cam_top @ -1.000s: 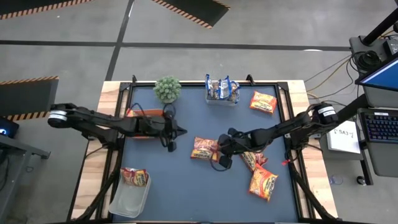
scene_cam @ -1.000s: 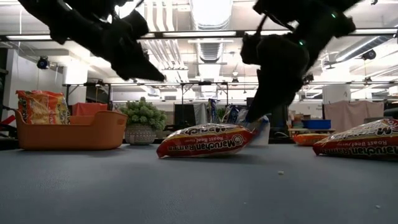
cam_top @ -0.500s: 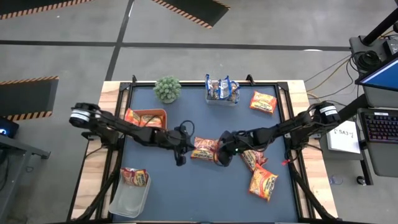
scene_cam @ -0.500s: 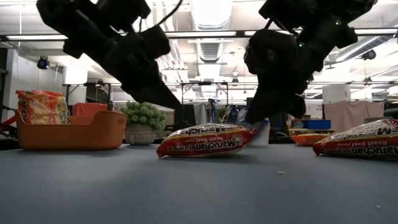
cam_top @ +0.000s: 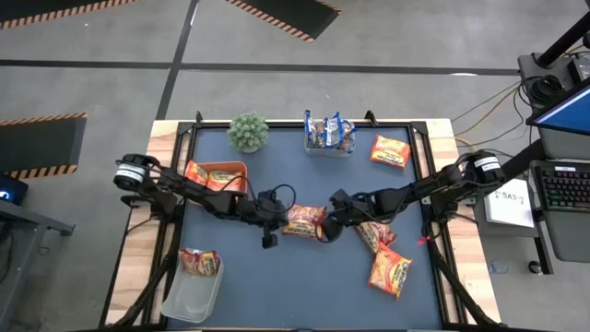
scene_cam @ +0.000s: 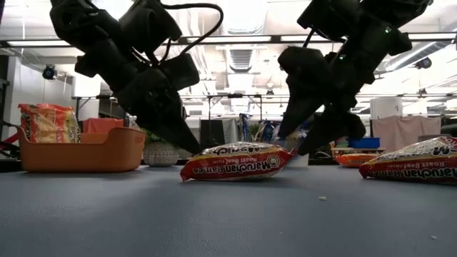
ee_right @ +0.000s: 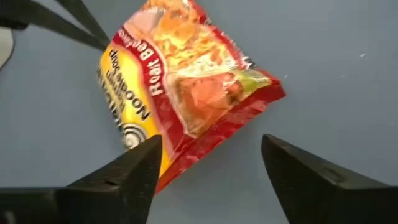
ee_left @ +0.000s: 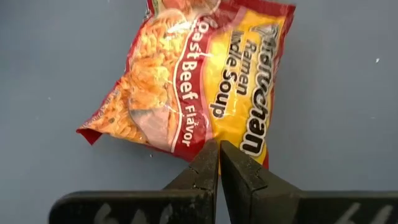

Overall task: Sort Maruchan noodles
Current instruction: Put the red noodle pack into the gray bin

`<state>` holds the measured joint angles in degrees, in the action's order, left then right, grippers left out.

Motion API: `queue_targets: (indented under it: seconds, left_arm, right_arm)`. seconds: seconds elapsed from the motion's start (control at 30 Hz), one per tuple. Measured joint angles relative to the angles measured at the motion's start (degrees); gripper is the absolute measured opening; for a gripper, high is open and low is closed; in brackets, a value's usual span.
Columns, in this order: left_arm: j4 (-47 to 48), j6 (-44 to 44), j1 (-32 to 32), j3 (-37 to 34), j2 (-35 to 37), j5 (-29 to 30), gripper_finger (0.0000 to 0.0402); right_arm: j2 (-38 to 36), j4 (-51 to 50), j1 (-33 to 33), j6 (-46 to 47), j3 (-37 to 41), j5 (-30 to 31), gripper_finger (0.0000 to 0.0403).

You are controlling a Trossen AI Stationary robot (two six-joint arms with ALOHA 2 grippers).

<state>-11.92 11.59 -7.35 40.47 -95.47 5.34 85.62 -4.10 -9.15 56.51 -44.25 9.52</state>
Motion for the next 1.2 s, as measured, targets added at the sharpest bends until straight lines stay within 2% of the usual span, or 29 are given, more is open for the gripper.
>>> queue_targets:
  seconds: [0.13, 0.3, 0.4, 0.93, 1.2]
  left_arm:
    - [-1.3, 0.7, 0.0, 0.0, -1.6, 0.1, 0.0000]
    - [-1.7, 1.2, 0.0, 0.0, -2.7, 0.1, 0.0000]
    - [-1.9, 1.5, 0.0, 0.0, -2.6, 0.2, 0.0000]
    - [-1.9, 2.1, 0.0, -0.1, -2.7, 0.7, 0.0000]
    - [-2.4, 2.7, 0.0, -0.1, -2.8, 1.2, 0.0000]
  right_arm:
    - [0.0, 0.6, 0.1, 0.1, 0.2, 1.2, 0.0290]
    - [0.7, 2.3, 0.1, 0.6, 0.7, 1.5, 0.0299]
    - [2.0, 5.0, 0.1, 1.0, 1.2, 2.4, 0.0296]
    - [10.2, 29.4, 0.2, -5.0, 2.0, -1.0, 0.0265]
    - [10.3, 31.3, 1.5, -4.4, 2.0, -0.7, 0.0245]
